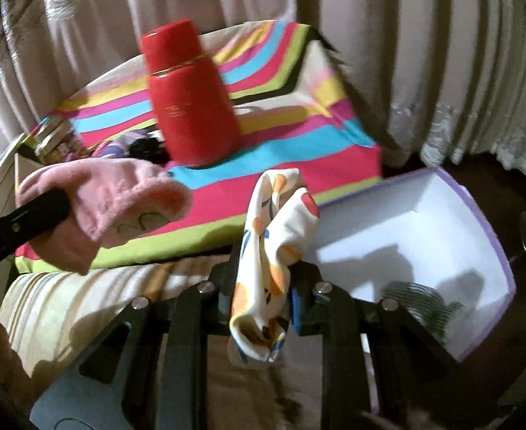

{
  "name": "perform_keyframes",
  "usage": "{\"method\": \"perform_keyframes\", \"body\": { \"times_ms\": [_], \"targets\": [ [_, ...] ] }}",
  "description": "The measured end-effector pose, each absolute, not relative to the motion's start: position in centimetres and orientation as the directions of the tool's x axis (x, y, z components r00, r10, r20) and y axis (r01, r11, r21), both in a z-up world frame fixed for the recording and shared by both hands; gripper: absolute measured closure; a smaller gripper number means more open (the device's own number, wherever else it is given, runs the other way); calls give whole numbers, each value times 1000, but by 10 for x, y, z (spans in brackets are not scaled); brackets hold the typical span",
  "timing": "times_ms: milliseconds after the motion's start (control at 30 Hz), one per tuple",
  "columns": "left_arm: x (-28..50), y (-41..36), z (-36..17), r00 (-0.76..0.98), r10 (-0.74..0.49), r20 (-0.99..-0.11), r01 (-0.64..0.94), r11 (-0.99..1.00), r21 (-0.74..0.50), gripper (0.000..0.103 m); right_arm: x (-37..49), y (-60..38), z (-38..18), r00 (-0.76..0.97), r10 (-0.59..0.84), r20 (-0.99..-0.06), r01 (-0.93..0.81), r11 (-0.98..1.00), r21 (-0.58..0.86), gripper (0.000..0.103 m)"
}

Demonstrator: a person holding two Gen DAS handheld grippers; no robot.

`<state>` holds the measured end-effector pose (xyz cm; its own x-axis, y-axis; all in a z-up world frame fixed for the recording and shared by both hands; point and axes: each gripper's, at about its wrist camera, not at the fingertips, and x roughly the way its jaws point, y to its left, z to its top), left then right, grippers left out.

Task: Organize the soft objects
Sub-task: 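Carry both cloths to the white box and open both tools inside it, then move both open tools back over the remaining soft items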

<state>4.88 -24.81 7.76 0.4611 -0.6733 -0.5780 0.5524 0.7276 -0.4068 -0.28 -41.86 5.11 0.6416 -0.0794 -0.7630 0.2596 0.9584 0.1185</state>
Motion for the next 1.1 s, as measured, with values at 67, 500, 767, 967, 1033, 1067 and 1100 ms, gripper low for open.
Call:
{"method": "perform_keyframes", "body": {
  "times_ms": [67, 500, 767, 967, 1033, 1067, 1100],
  "targets": [
    [42, -263, 78, 434, -685, -585, 581, 710, -399, 95, -10, -433, 51, 638, -99, -764, 289, 950, 119, 78],
    [20, -326, 73, 323, -695, -643, 674, 646, -359, 87, -42, -500, 58, 617, -212, -758, 440, 891, 109, 73],
    [26, -323, 67, 351, -661, -663, 633, 689, -353, 45, -46, -507, 58, 612, -230, -757, 457, 884, 100, 35],
    [28, -316, 65, 379, -629, -679, 608, 722, -329, 44, -44, -499, 58, 614, -213, -760, 433, 896, 99, 35],
    [29, -312, 65, 397, -615, -682, 595, 738, -318, 42, -43, -495, 59, 619, -211, -757, 421, 902, 93, 35],
    [30, -309, 66, 412, -605, -681, 586, 748, -310, 41, -43, -493, 60, 620, -210, -756, 418, 904, 92, 35],
    [30, -307, 67, 425, -598, -679, 580, 756, -303, 39, -43, -492, 60, 623, -208, -754, 413, 906, 92, 35]
  ]
}}
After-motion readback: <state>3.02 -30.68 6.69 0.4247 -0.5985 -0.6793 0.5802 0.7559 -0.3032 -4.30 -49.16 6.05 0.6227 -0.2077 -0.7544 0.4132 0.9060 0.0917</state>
